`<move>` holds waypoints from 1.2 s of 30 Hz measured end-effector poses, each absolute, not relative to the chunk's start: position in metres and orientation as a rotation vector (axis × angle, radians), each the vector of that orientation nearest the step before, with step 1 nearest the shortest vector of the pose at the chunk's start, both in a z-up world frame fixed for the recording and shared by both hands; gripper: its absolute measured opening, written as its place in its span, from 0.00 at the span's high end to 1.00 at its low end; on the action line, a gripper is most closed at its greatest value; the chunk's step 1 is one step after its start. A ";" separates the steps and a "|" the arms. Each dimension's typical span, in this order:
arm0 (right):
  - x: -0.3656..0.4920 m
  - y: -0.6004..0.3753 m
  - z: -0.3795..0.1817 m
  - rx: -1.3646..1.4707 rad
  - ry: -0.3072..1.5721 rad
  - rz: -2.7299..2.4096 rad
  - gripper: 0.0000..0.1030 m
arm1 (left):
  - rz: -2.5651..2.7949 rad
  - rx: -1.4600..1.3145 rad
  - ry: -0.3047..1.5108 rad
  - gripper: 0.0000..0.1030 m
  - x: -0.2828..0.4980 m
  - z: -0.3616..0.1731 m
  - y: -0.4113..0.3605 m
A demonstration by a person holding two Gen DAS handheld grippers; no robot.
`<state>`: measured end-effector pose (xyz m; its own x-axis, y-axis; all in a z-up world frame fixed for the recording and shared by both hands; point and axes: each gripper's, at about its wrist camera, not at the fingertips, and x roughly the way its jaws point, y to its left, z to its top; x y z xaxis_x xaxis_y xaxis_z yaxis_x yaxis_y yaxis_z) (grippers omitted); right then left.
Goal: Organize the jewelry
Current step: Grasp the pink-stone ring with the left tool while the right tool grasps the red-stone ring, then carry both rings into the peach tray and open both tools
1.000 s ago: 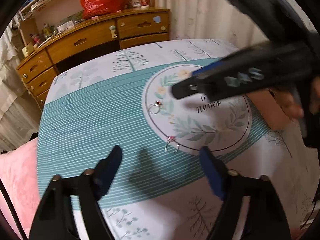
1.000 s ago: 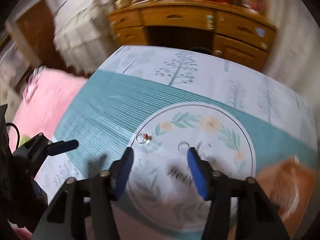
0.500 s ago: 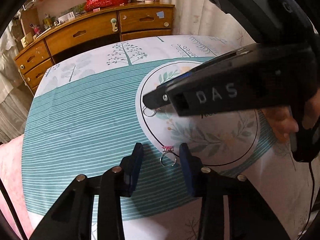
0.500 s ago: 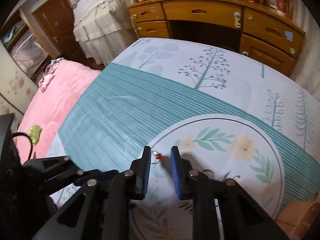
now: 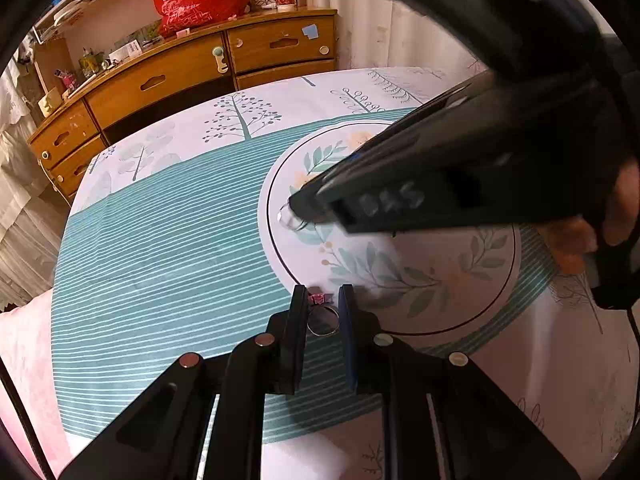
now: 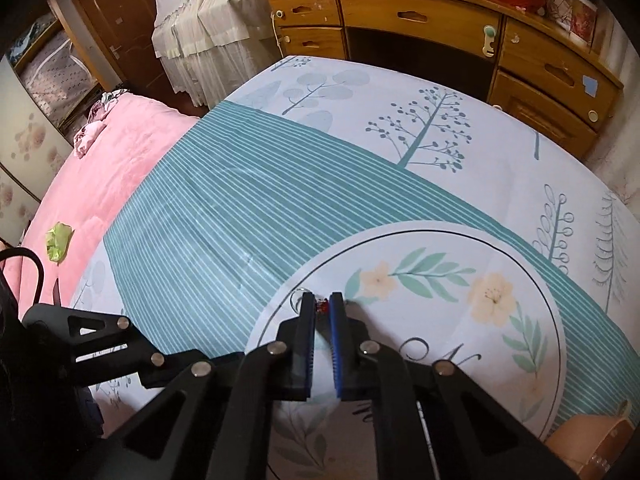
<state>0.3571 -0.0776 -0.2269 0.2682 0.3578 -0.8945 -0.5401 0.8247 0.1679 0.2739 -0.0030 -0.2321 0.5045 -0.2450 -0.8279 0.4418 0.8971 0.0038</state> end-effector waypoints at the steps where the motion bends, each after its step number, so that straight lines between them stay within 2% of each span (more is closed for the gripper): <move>1: 0.357 -0.081 -0.224 -0.170 1.146 0.601 0.94 | -0.417 0.226 0.962 0.87 0.274 -0.232 -0.003; 9: 0.345 -0.116 -0.185 -0.084 1.075 0.550 0.94 | -0.403 0.239 0.956 0.87 0.270 -0.217 -0.007; 20: 0.296 -0.193 -0.135 -0.003 1.009 0.468 0.94 | -0.435 0.185 0.906 0.87 0.257 -0.156 -0.049; 27: 0.256 -0.251 -0.124 0.053 1.024 0.373 0.93 | -0.531 0.150 0.911 0.87 0.239 -0.132 -0.098; 36: 0.218 -0.304 -0.125 0.048 1.033 0.239 0.93 | -0.669 0.151 0.889 0.87 0.229 -0.129 -0.153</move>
